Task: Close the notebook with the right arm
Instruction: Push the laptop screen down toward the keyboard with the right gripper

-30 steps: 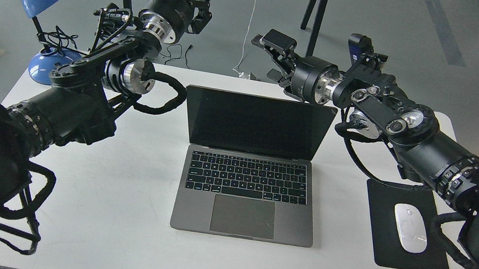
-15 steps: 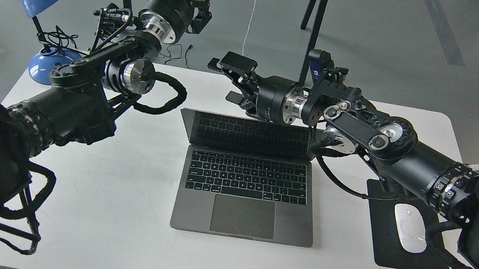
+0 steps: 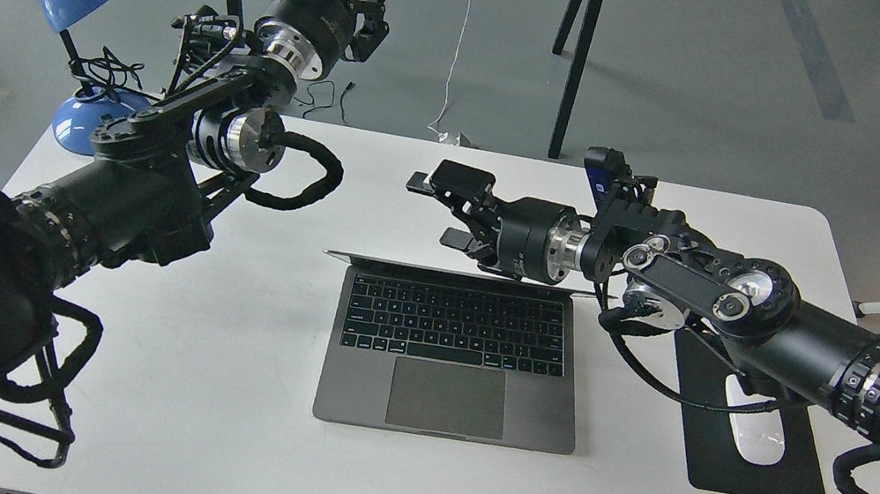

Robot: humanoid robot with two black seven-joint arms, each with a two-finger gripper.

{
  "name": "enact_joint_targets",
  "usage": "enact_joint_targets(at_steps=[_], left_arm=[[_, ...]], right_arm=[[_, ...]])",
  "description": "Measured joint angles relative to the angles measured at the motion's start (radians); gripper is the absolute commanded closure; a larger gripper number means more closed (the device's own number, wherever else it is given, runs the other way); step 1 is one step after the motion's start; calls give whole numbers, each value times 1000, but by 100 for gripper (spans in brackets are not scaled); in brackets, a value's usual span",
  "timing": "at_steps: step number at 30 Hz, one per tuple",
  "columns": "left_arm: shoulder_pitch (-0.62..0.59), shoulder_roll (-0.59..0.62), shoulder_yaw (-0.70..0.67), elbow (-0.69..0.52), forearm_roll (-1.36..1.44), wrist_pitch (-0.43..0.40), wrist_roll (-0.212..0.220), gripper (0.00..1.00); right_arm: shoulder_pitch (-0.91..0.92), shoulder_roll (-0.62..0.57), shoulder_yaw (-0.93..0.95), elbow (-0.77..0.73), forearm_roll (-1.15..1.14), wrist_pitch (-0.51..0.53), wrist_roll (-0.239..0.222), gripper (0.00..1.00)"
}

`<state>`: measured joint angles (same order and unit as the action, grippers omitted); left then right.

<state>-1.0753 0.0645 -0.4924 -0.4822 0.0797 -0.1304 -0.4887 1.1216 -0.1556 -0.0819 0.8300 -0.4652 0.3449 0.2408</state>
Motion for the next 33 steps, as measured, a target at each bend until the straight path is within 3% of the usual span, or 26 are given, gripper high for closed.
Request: enact_joint_targets(at_steps=[22,33], left_arm=[[0,0,0,0,0,0,0,0],[0,0,0,0,0,0,0,0]], right_arm=[[-102,-38,-154,44,-8,-25,-1,0],[-146,-37,-157,38,-16,-48,-22,0]])
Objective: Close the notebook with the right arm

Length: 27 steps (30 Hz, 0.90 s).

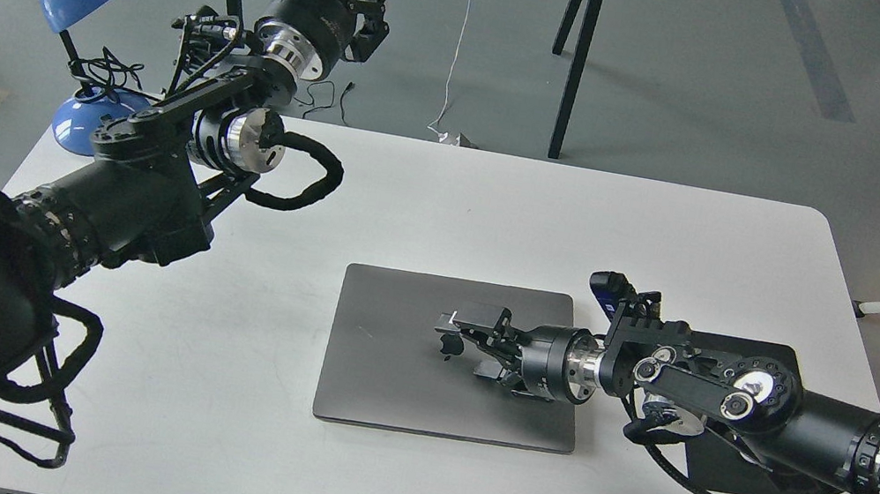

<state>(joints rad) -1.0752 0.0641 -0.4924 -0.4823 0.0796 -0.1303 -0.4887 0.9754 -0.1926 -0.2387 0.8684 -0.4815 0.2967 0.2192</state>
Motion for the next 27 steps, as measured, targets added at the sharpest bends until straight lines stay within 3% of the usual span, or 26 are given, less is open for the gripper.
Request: enact_joint_targets(at_steps=[7,18,27], left_arm=[[0,0,0,0,0,0,0,0],[0,-1,0,1,-1,0,0,0],[1,-1,0,0,-1,0,0,0]], right_arm=[[5,0,18,6,1,-2,-2,0],[147,-9,242,-10,7,-6,-3,0],[188,-46,605,-66,11,-7,-2,0]])
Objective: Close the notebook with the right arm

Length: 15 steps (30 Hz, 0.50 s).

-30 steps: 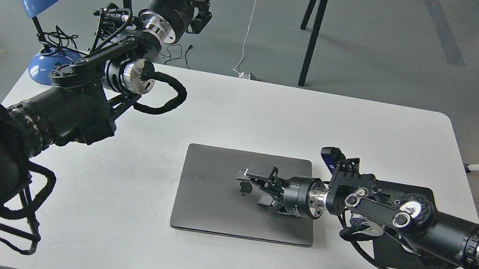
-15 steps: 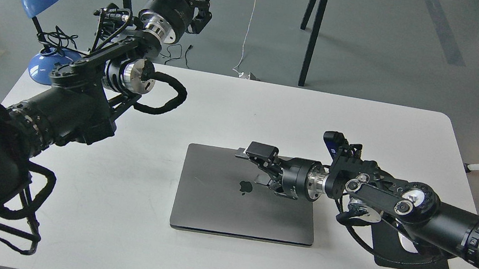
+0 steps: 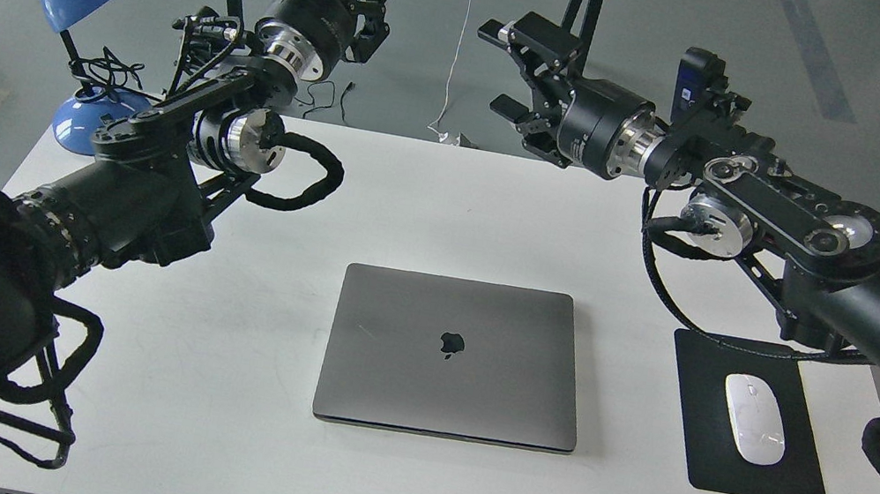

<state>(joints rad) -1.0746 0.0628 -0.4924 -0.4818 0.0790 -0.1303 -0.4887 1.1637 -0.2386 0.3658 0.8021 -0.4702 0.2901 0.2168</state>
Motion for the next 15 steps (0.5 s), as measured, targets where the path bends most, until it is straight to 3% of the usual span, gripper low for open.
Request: enact_joint_targets(at_steps=[9,15], left_arm=[[0,0,0,0,0,0,0,0],[0,0,0,0,0,0,0,0]], right_arm=[[-116,-31,409,-3,39,-58,3,0],[-195,-49,528,-2,150,-50,1,0]])
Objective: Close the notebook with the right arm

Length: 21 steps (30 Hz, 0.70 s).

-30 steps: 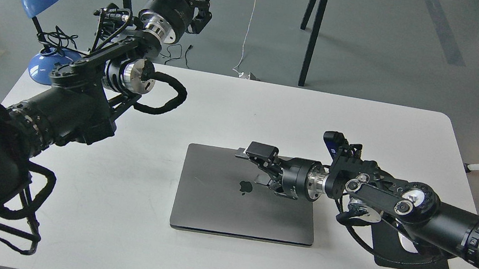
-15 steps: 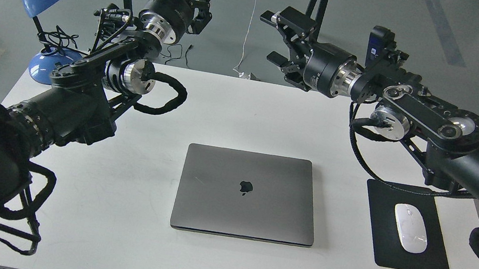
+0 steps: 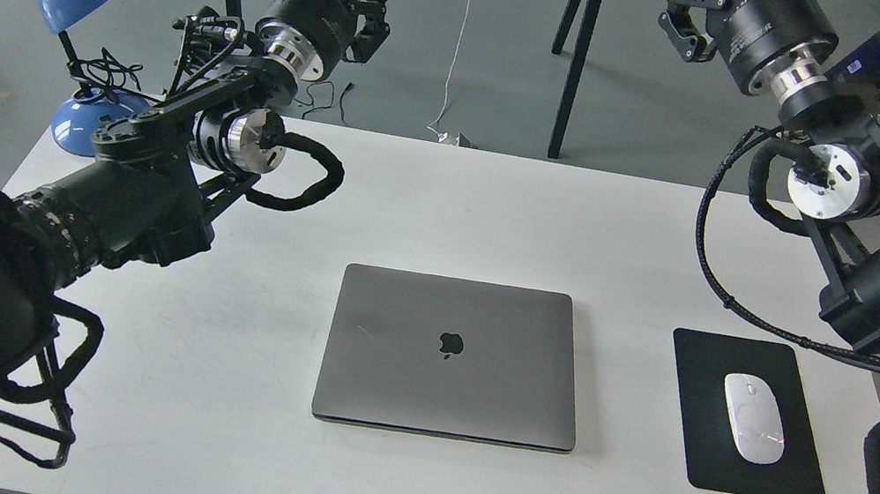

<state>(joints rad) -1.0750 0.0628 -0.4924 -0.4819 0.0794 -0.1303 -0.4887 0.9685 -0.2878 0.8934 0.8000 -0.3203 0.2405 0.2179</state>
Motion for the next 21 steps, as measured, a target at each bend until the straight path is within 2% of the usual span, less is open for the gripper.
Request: enact_joint_targets(at_steps=[8,21], left_arm=[[0,0,0,0,-1,0,0,0],[0,0,0,0,-1,0,0,0]], right_arm=[[-102,-28,8,2,67,104,8,0],[-156,-20,81,-1,70,64,10,0]])
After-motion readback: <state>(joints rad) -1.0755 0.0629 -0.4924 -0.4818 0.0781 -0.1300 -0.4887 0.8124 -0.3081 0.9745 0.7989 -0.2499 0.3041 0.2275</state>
